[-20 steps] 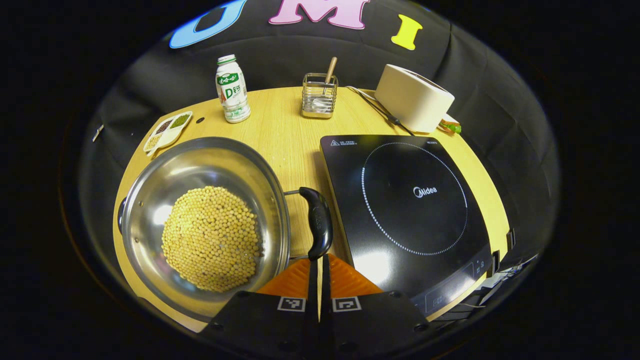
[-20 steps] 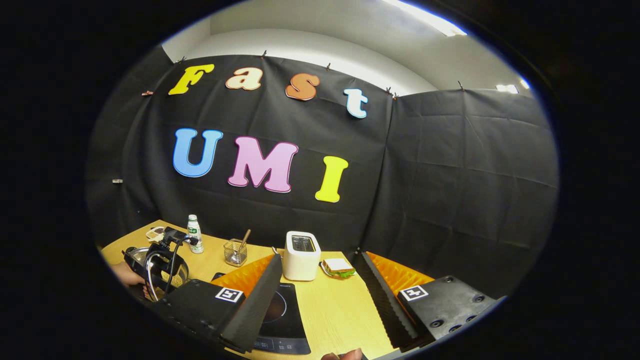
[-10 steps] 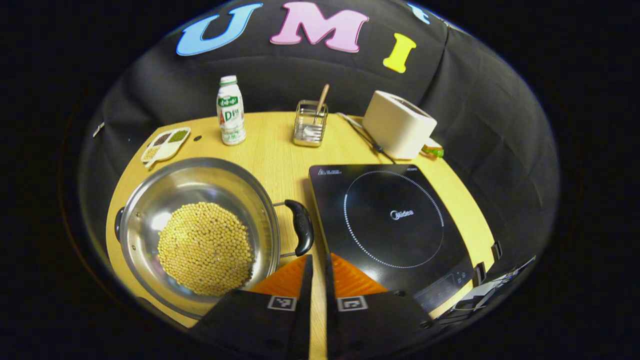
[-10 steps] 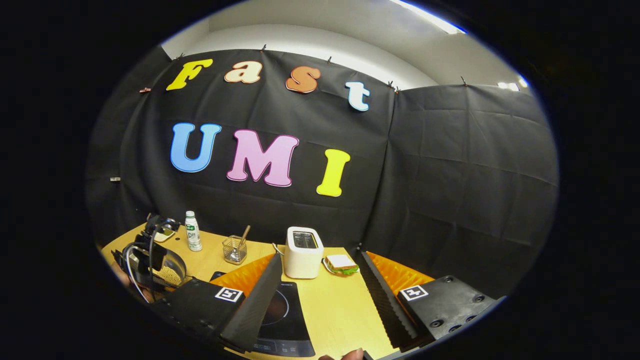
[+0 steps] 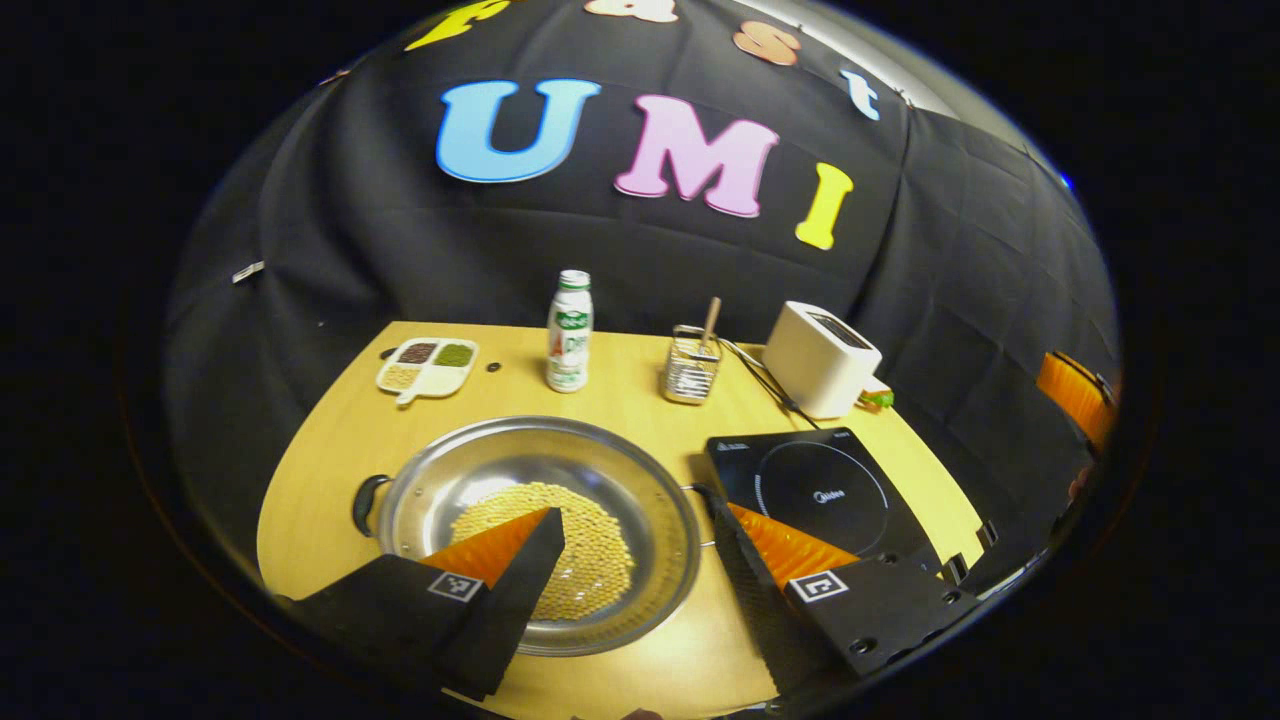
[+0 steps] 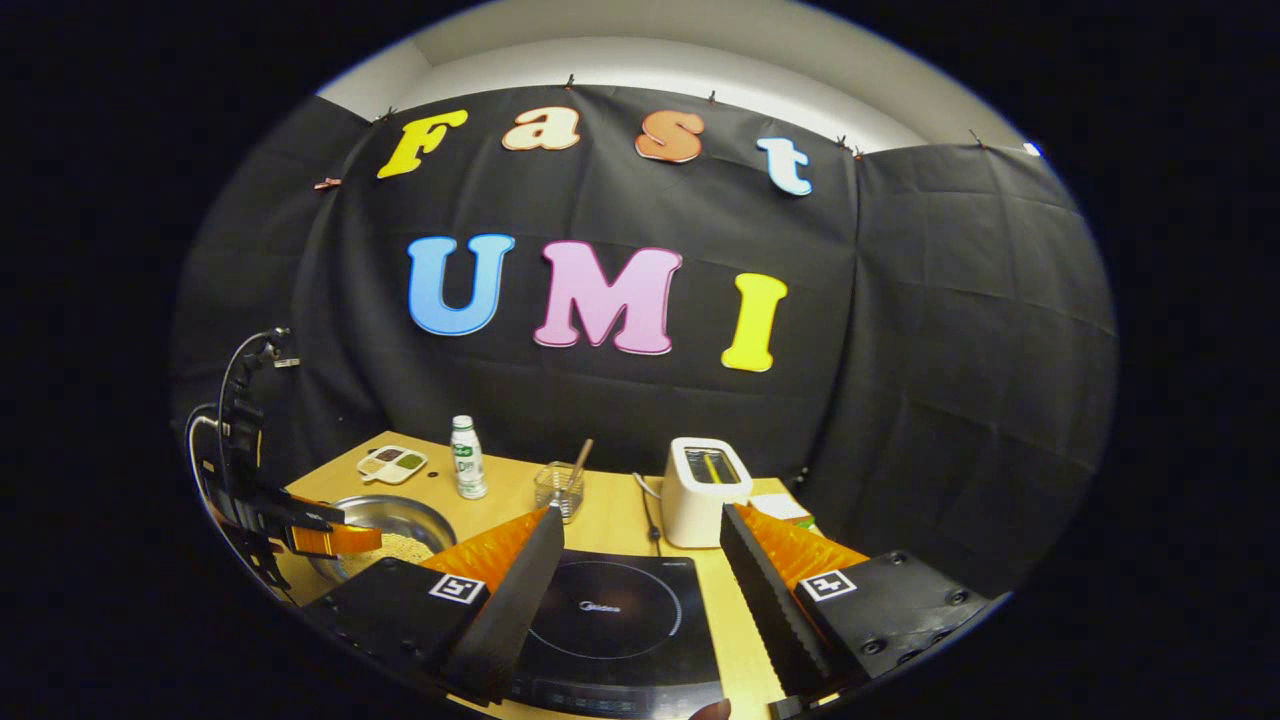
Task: First push the handle of the pot to place it horizontally, then grasp the pot with both hands and set it on the induction cooktop.
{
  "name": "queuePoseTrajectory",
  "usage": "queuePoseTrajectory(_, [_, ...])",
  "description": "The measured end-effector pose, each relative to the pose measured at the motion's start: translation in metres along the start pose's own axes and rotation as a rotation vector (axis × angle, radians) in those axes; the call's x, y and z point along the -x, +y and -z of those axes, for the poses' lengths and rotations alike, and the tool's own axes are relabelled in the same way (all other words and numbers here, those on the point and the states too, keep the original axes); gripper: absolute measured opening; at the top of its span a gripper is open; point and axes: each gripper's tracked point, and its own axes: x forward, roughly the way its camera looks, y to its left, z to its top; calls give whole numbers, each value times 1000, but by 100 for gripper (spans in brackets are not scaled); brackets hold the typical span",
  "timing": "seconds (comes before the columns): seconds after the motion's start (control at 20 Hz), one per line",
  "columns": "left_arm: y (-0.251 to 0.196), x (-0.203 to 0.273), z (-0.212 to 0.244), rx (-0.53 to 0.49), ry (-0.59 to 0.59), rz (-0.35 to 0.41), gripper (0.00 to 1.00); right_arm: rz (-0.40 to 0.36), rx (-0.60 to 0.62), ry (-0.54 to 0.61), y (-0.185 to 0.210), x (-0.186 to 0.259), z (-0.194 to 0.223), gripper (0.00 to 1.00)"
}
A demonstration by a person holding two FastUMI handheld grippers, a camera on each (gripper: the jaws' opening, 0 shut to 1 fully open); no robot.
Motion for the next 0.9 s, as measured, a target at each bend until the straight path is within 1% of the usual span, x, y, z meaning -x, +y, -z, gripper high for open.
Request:
queuePoseTrajectory(0.2, [74,18,0,48,-15,-101,95,-120,-32,97,53,-20,24,98])
queuePoseTrajectory(0.3, [99,23,4,49,-7,-124,95,-164,-41,139,76,-27,37,98])
queuePoseTrajectory(0.35, [111,25,8,42,2,-132,95,-182,-47,155,85,-31,42,98])
queuePoseTrajectory(0.4, [122,25,13,36,19,-139,92,-197,-51,171,94,-34,49,98])
queuePoseTrajectory(0.45, [130,24,17,32,38,-143,92,-215,-53,193,104,-39,56,98])
queuePoseTrajectory(0.5, [139,23,20,34,51,-147,94,-234,-55,221,115,-44,65,98])
queuePoseTrajectory(0.65, [160,14,31,47,111,-137,95,-294,-78,317,144,-57,95,99])
queuePoseTrajectory(0.75, [172,2,40,46,153,-135,94,-310,-111,384,158,-67,116,98])
queuePoseTrajectory(0.9, [190,-15,43,29,202,-159,94,-324,-154,461,175,-78,145,99])
